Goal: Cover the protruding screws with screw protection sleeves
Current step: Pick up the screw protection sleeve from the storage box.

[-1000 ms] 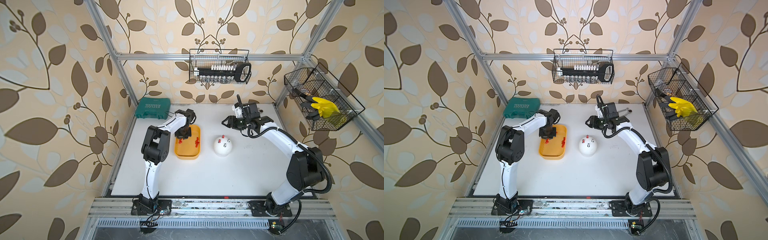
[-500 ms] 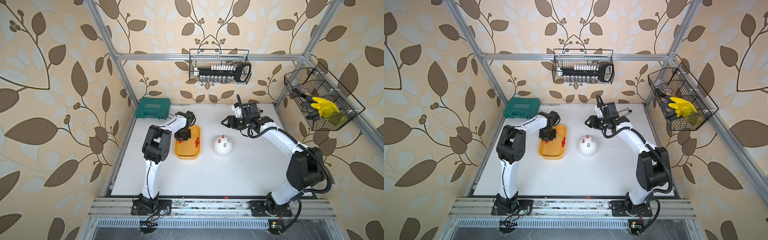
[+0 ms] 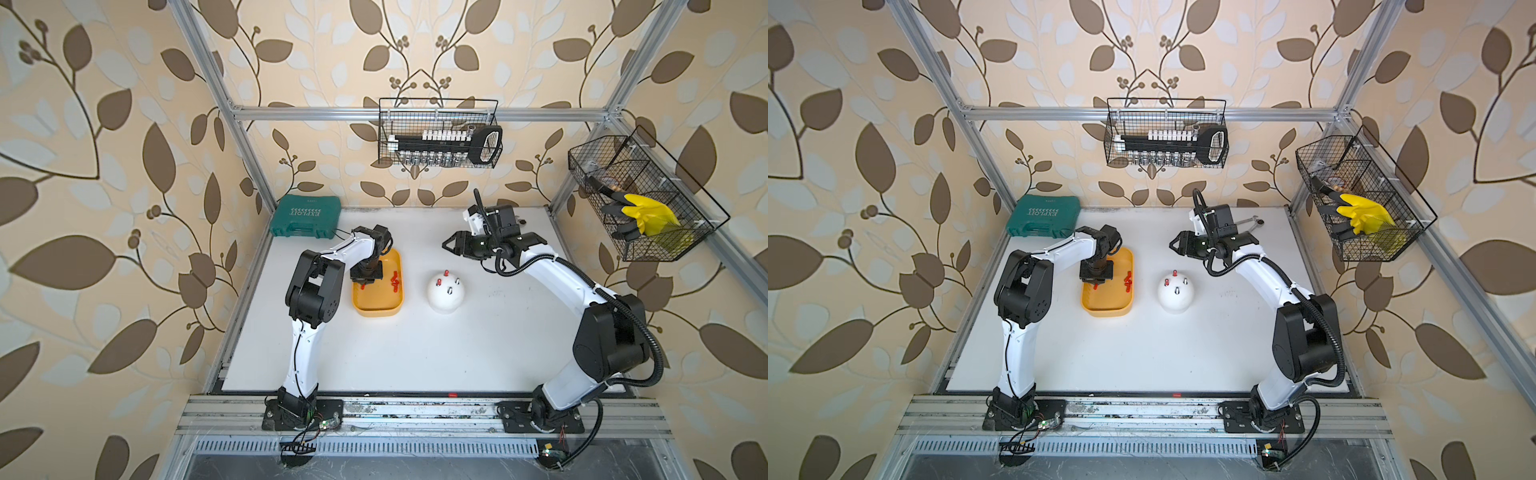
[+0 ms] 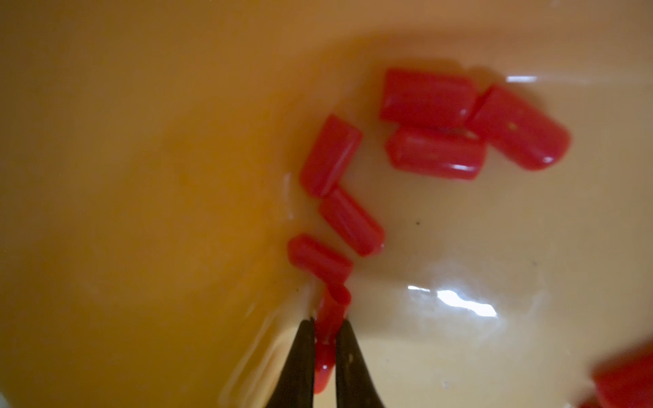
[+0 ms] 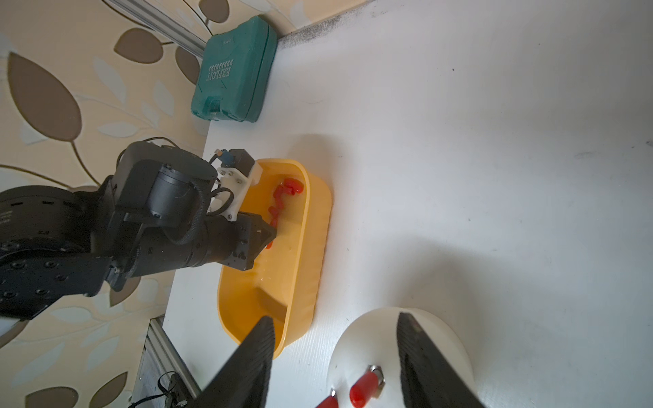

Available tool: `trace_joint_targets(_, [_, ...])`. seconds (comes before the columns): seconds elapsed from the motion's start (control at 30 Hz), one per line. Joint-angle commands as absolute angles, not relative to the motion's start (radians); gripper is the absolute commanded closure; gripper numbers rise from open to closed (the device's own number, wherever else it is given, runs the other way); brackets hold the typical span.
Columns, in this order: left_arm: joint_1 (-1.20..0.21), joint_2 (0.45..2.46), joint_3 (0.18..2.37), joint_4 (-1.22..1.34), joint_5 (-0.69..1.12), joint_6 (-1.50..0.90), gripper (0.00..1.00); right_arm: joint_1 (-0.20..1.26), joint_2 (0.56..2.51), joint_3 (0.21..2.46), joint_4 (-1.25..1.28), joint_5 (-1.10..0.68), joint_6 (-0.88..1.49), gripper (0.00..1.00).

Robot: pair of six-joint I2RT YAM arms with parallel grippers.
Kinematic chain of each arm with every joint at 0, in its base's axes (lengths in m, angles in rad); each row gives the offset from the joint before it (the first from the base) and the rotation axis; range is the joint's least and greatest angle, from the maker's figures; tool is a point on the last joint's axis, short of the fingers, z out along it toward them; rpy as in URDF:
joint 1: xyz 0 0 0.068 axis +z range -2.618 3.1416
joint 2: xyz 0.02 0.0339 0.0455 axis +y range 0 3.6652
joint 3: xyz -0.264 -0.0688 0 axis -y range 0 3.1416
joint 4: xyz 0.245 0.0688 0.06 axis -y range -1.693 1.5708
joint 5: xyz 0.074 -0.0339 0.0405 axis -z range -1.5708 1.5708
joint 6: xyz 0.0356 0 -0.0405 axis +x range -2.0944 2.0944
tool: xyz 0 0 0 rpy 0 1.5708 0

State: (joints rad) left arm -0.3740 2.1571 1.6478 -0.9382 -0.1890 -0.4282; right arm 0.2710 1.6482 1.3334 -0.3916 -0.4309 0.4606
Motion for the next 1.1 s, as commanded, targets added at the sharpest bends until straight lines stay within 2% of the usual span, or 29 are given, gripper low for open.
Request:
trace_joint_targets(0.0, [-0.382, 2.133, 1.651, -0.971, -0.170, -0.423, 0.89, 0.275, 1.628, 1.322, -0.377, -0.447, 0.464, 0.43])
trace_joint_targets(0.07, [-0.382, 2.121, 1.648, -0.964, -0.162, -0.422, 0.93, 0.277, 1.629, 1.320, -0.377, -0.444, 0.463, 0.43])
trace_joint_targets(0.2, [-0.382, 2.057, 1.635, -0.923, -0.122, -0.419, 0.93, 0.281, 1.633, 1.321, -0.374, -0.451, 0.461, 0.43])
trace_joint_targets(0.43, [-0.382, 1.810, 1.555, -0.723, 0.013, -0.392, 0.92, 0.336, 1.567, 1.254, -0.243, -0.512, 0.403, 0.44])
trace_joint_targets(0.67, [-0.378, 1.546, 1.361, -0.373, 0.256, -0.366, 0.92, 0.357, 1.472, 1.133, -0.019, -0.641, 0.360, 0.45])
trace_joint_targets(0.77, [-0.369, 1.486, 1.313, -0.322, 0.307, -0.376, 0.93, 0.357, 1.476, 1.121, 0.010, -0.643, 0.388, 0.46])
trace_joint_targets(1.07, [-0.361, 1.323, 1.151, 0.019, 0.632, -0.448, 0.92, 0.407, 1.441, 1.045, 0.264, -0.891, 0.444, 0.47])
